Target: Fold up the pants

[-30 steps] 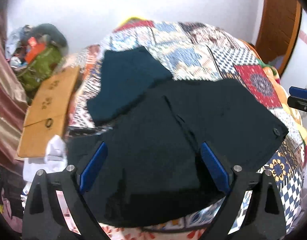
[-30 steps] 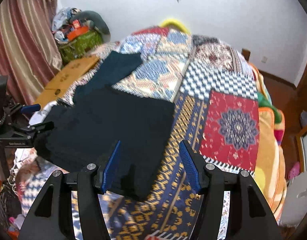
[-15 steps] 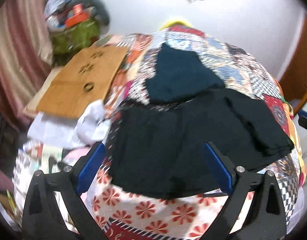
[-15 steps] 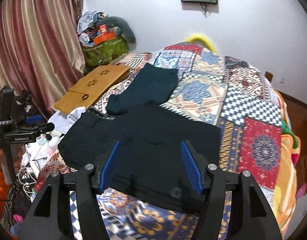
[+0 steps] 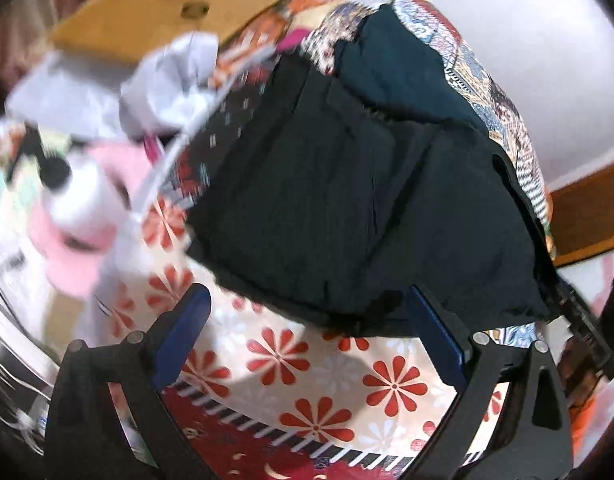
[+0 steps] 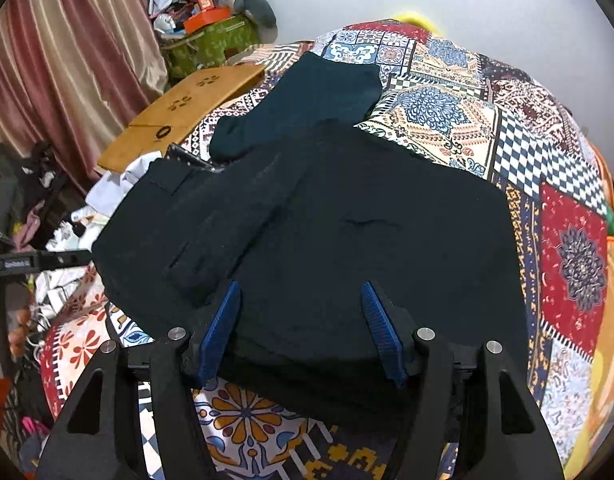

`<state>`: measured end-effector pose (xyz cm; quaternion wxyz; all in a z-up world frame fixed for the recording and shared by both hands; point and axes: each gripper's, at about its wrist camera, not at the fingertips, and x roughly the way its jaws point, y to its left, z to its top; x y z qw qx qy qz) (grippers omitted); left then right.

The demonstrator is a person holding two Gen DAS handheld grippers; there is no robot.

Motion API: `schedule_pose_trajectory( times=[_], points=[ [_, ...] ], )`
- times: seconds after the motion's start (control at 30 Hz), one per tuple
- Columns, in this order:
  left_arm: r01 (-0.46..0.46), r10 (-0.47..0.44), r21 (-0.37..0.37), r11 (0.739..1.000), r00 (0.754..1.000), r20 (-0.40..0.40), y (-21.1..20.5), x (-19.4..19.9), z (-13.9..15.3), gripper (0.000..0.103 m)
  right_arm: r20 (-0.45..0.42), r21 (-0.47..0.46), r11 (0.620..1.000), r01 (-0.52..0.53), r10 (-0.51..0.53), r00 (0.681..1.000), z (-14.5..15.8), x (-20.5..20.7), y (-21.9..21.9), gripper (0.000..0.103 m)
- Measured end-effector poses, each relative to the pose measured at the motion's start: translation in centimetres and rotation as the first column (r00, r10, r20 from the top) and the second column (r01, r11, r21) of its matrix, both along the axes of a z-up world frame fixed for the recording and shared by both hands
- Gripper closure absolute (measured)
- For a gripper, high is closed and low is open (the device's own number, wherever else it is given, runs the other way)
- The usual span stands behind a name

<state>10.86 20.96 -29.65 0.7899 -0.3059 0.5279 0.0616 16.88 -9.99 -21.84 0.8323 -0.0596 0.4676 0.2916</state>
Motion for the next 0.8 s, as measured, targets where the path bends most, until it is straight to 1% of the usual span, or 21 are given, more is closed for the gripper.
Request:
schedule_pose_trajectory(
  times=[0.03,0.17,0.2,0.27,0.5,0.53,0.57,0.63,0.67,0.7,0.73,0.77,0.8],
  points=[
    [-0.01,0.01,-0.047,0.999,1.0,-0.007,0.1,0.0,-0.7,0.004,-0.004,0.005,1.0,-0.002,0.002,1.0,0.0,0.0,-0.2,0.043],
    [-0.043,0.038,-0.156,0.987,0.999,-0.033,0.3,0.6,-2.4,0.004,-0.007,0.012,1.0,-0.005,0.005,1.0,-0.1,0.2,0.1,0.042],
    [-0.06,0.054,-0.17,0.984,0.998,-0.039,0.3,0.8,-2.8,0.004,-0.01,0.017,1.0,-0.005,0.005,1.0,-0.1,0.2,0.1,0.042],
    [-0.07,0.065,-0.177,0.982,0.997,-0.03,0.3,1.2,-2.9,0.004,-0.018,0.029,1.0,-0.004,0.005,1.0,-0.2,0.4,0.1,0.041],
    [-0.095,0.092,-0.168,0.981,0.995,-0.029,0.3,3.5,-3.3,0.004,-0.03,0.055,0.999,-0.002,0.004,1.0,-0.3,0.6,-0.1,0.041],
    [-0.105,0.1,-0.164,0.981,0.994,-0.034,0.4,3.8,-3.3,0.006,-0.03,0.056,0.998,-0.002,0.004,1.0,-0.3,0.6,-0.1,0.041],
    [-0.119,0.114,-0.156,0.981,0.993,-0.037,0.4,4.0,-3.4,0.009,-0.031,0.058,0.998,-0.002,0.004,1.0,-0.3,0.5,-0.2,0.041],
    [-0.143,0.139,-0.121,0.982,0.989,-0.043,0.6,4.3,-3.3,0.032,-0.033,0.061,0.998,-0.003,0.005,0.999,-0.3,0.6,-0.2,0.041],
    [-0.147,0.143,-0.1,0.984,0.989,-0.049,0.8,4.3,-3.3,0.038,-0.033,0.062,0.998,-0.003,0.005,0.999,-0.3,0.6,-0.2,0.041],
    [-0.15,0.147,-0.083,0.985,0.988,-0.05,0.7,4.3,-3.2,0.05,-0.034,0.065,0.998,-0.003,0.005,0.999,-0.3,0.6,-0.3,0.041],
    [-0.153,0.15,-0.071,0.986,0.988,-0.047,0.8,4.2,-3.1,0.057,-0.035,0.067,0.998,-0.001,0.004,0.999,-0.3,0.6,-0.3,0.041],
    [-0.151,0.149,-0.071,0.986,0.988,-0.039,0.8,4.1,-3.1,0.06,-0.035,0.069,0.998,-0.001,0.004,0.999,-0.3,0.6,-0.3,0.041],
    [-0.151,0.149,-0.069,0.986,0.988,-0.033,0.9,4.0,-3.0,0.066,-0.036,0.07,0.998,-0.001,0.004,0.999,-0.3,0.6,-0.3,0.041]
  ],
)
